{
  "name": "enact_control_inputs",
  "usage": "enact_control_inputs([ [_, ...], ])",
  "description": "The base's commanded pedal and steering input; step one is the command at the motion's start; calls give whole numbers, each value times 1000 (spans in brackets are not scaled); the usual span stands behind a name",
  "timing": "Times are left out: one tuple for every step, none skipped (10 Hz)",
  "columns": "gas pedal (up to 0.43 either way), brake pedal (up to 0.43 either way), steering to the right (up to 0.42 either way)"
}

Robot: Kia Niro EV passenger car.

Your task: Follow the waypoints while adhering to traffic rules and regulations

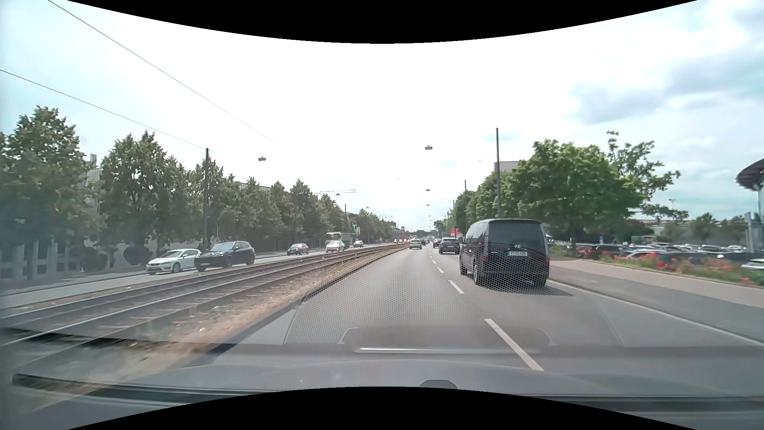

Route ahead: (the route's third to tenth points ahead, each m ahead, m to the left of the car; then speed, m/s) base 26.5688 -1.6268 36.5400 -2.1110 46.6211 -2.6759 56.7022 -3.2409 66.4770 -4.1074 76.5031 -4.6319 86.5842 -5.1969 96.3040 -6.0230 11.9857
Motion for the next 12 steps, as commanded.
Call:
enact_control_inputs([
  [47,0,0],
  [47,0,1],
  [47,0,2],
  [47,0,3],
  [47,0,3],
  [47,0,3],
  [47,0,3],
  [47,0,3],
  [47,0,3],
  [47,0,4],
  [47,0,4],
  [47,0,4],
])
